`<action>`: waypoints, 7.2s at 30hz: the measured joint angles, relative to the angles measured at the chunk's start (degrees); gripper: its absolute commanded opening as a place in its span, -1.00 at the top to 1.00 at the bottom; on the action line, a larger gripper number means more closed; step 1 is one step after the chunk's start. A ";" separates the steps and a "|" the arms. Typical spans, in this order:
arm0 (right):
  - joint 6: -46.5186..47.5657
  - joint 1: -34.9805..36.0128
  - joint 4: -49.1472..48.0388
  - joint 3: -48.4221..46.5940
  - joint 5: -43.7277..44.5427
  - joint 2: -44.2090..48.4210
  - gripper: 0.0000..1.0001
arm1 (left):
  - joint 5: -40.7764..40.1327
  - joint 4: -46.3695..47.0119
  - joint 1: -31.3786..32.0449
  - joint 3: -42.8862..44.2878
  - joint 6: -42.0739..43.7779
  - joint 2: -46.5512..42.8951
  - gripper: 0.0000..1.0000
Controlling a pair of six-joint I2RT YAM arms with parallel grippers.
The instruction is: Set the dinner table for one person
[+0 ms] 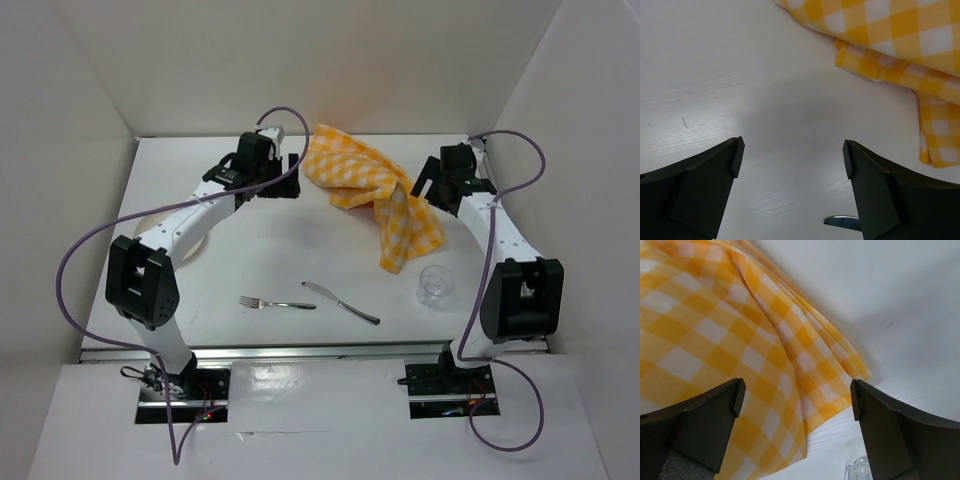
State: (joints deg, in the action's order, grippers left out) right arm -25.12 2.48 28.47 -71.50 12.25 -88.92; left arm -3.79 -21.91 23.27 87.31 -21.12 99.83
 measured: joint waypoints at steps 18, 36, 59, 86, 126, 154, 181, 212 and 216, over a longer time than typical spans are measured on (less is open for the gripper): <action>-3.58 0.00 5.84 3.45 4.46 9.97 -1.00 | 26.10 11.74 -1.79 -14.29 -31.43 4.66 -0.14; -2.12 0.37 5.46 4.09 4.07 13.64 -1.00 | 27.45 29.29 2.73 -6.75 -66.99 22.47 -0.52; -0.37 1.38 5.46 4.13 1.38 16.17 -1.00 | 17.29 26.97 6.21 15.54 -78.12 38.29 1.00; 9.33 26.56 -8.00 20.26 -7.34 20.26 -1.00 | 8.61 -2.23 -7.98 29.38 -36.22 12.13 1.00; 17.59 -0.28 -22.69 2.29 -21.59 5.38 -0.64 | 22.53 -1.86 -19.82 18.69 -28.37 5.66 1.00; -3.67 7.89 1.29 11.85 -20.87 8.50 -0.10 | 4.90 -2.54 -19.58 -13.77 -22.51 -7.69 1.00; -8.66 2.93 -11.15 9.70 -29.73 -11.43 1.00 | 4.98 -3.74 -23.91 -13.44 -22.47 -8.96 1.00; -9.38 5.55 -12.68 3.45 -29.53 -8.33 -0.70 | 8.48 -5.64 -20.81 -8.92 -20.46 -5.44 1.00; -16.85 5.88 -20.72 6.54 -36.44 -9.68 -0.91 | 8.48 -5.60 -20.70 -8.90 -19.65 -5.44 1.00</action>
State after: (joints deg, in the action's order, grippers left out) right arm -41.98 8.36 7.75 -64.97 -24.18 -98.61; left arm 4.69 -27.51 2.57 78.41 -40.77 94.39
